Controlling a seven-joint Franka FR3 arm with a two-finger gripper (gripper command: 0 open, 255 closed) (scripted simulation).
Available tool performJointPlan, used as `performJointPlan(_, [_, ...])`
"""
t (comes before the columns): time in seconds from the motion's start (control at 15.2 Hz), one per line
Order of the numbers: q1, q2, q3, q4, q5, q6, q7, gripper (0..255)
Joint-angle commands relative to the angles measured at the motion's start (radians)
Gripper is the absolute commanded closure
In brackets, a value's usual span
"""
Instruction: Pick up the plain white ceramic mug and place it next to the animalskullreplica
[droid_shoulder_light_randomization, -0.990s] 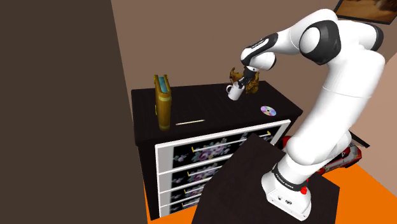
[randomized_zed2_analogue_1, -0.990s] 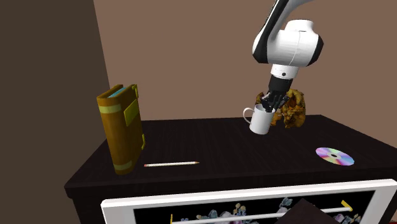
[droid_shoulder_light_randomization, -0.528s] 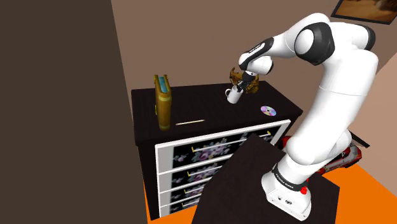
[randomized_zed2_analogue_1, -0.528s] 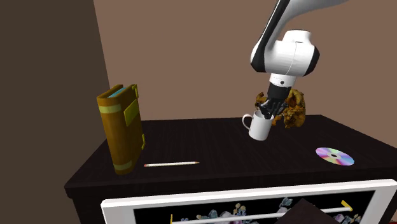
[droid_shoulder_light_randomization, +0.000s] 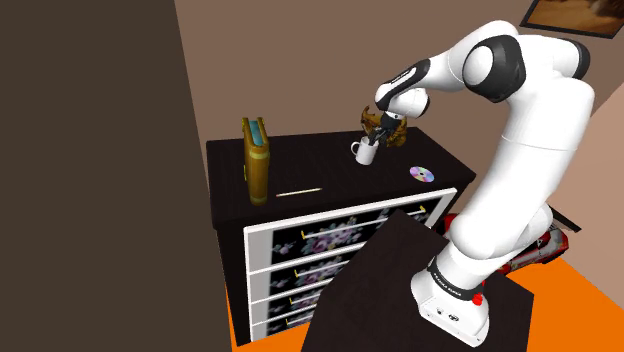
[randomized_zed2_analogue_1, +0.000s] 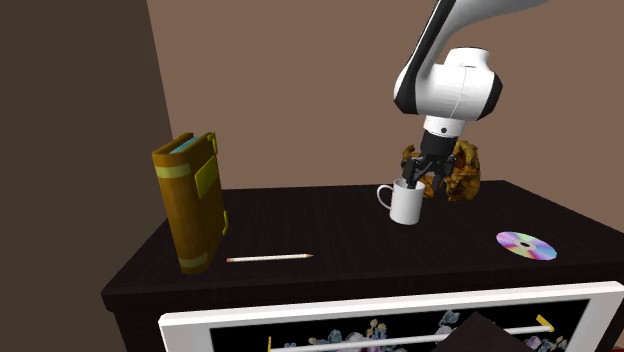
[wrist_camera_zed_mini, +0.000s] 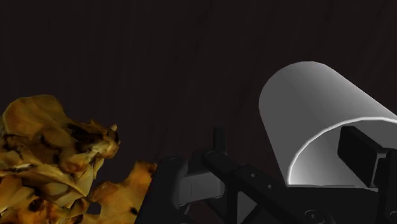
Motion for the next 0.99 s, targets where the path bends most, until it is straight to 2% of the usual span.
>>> performJointPlan(0.0, [0.0,0.0,0.0,0.0,0.0,0.0,0.0,0])
performJointPlan(0.13, [0.0,0.0,0.0,0.0,0.0,0.0,0.0,0])
performJointPlan(0.4, [0.012,-0.1,-0.026,0.004,-0.063,-0.097,0.043,0])
performJointPlan(0.92, [0.011,-0.1,-0.026,0.004,-0.064,-0.097,0.043,0])
